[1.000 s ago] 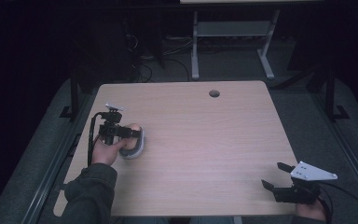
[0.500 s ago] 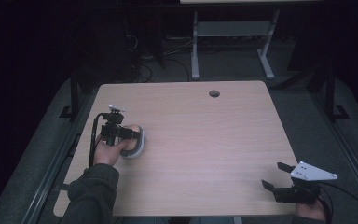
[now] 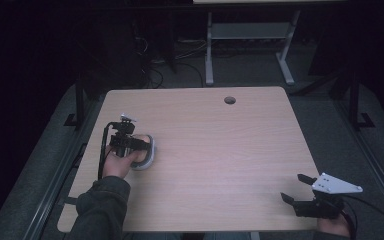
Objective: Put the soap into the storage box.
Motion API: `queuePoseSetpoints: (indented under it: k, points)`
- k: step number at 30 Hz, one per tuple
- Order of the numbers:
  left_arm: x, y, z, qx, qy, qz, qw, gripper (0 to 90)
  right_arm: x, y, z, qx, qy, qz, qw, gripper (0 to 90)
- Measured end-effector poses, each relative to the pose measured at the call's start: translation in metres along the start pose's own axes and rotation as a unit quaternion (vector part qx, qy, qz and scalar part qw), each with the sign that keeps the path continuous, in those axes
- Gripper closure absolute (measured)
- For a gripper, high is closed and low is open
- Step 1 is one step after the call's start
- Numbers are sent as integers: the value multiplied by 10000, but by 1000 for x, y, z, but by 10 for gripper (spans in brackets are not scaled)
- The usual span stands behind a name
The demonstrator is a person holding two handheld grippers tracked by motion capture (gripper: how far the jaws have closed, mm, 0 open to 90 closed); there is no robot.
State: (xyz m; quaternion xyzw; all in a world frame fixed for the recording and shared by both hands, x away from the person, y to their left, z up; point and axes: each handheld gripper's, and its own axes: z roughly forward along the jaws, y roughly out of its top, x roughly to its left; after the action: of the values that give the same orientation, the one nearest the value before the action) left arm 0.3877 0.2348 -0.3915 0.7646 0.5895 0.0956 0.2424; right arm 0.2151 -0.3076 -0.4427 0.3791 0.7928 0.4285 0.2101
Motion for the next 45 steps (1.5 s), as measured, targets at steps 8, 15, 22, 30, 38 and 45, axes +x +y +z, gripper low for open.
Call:
queuePoseSetpoints:
  k: [8, 15, 22, 30, 38, 45]
  points:
    - [1, 0, 3, 46, 177, 73, 9998, 323, 0, 0, 0, 3, 6, -24, 10000, 138]
    - [0, 0, 5, 75, 184, 40, 9998, 322, 0, 0, 0, 4, 9, -27, 10000, 138]
    - [0, 0, 7, 147, 184, 28, 9997, 322, 0, 0, -1, -7, 2, -27, 10000, 138]
    - [0, 1, 8, 160, 247, 20, 9996, 321, 0, 0, -1, -2, -4, -12, 10000, 138]
    - [1, 1, 8, 155, 231, -32, 9996, 319, -2, -1, -3, -25, -39, 8, 10000, 138]
    - [0, 1, 9, 165, 258, 28, 9995, 318, -2, -1, -3, -20, -34, -31, 10000, 138]
